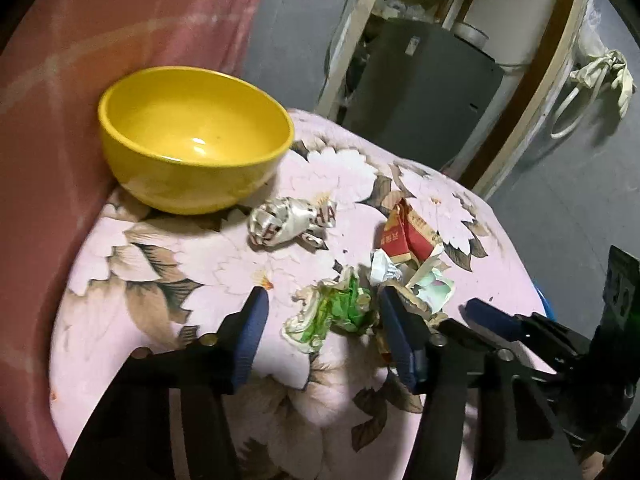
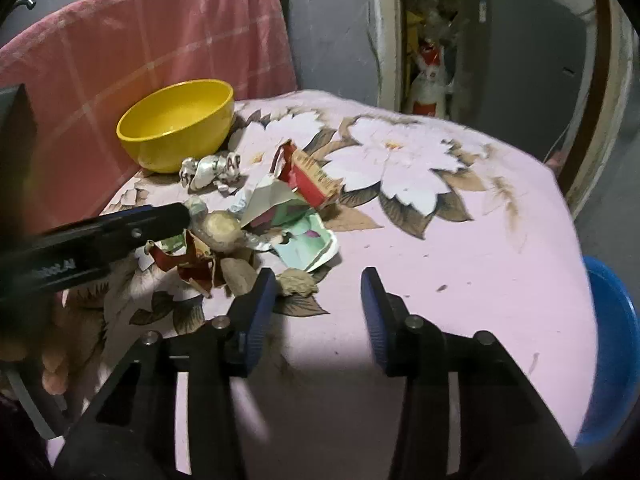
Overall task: Collect trash
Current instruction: 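Grasp the green scrap with the left tool while the right tool grasps a white scrap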
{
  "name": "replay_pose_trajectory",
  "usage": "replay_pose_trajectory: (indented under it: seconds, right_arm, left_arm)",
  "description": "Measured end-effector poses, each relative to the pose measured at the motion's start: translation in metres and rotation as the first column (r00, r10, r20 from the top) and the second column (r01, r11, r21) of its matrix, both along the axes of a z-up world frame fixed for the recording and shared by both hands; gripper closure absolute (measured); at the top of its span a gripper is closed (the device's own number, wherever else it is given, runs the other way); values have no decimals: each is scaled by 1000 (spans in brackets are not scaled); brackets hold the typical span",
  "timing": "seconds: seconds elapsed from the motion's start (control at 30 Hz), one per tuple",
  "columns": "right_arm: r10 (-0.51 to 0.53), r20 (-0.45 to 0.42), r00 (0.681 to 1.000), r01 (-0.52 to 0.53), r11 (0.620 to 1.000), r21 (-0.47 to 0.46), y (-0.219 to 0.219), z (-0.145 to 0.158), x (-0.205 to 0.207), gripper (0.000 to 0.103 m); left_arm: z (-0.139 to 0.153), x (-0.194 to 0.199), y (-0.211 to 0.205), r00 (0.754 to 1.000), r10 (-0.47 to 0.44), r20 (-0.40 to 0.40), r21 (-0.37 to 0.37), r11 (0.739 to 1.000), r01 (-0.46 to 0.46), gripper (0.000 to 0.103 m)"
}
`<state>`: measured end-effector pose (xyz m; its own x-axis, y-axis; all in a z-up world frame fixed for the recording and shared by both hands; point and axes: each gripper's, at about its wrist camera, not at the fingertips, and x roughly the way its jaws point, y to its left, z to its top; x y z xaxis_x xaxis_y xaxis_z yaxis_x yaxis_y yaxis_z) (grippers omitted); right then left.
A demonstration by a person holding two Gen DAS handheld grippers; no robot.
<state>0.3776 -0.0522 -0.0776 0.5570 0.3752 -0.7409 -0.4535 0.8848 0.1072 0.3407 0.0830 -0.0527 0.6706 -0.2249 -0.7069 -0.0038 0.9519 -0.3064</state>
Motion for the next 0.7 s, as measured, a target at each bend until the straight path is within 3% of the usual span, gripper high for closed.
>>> replay_pose_trajectory:
  seconds: [0.1, 0.2, 0.33, 0.4, 0.5, 0.7]
  right_arm:
    - [12, -38, 999, -12, 1000, 10, 3, -5, 6, 58]
    - [20, -51, 998, -19, 1000, 25, 3, -6, 7, 61]
    - [46, -67, 997, -43, 998, 45, 3, -7, 6, 74]
    - [50, -68, 996, -47, 998, 45, 3, -6, 3, 75]
    - [54, -67, 996, -51, 997, 53, 2, -6, 1, 85]
    - [49, -51, 998, -45, 997, 67, -3, -2, -6, 87]
  left_arm:
    - [-4, 5, -2, 1000, -10, -27, 1, 1000, 10, 72]
    - [-5, 5, -2, 1000, -11, -25, -21, 1000, 11, 79]
    - [-3, 4, -4, 999, -26, -21, -18, 999, 26, 91]
    - [-2, 3, -7, 999, -31, -15, -8, 999, 31, 93]
    - [0, -1, -9, 1000, -29, -8, -8, 1000, 29, 95]
    - [7, -14, -8, 999, 20, 29, -14, 1000, -19, 96]
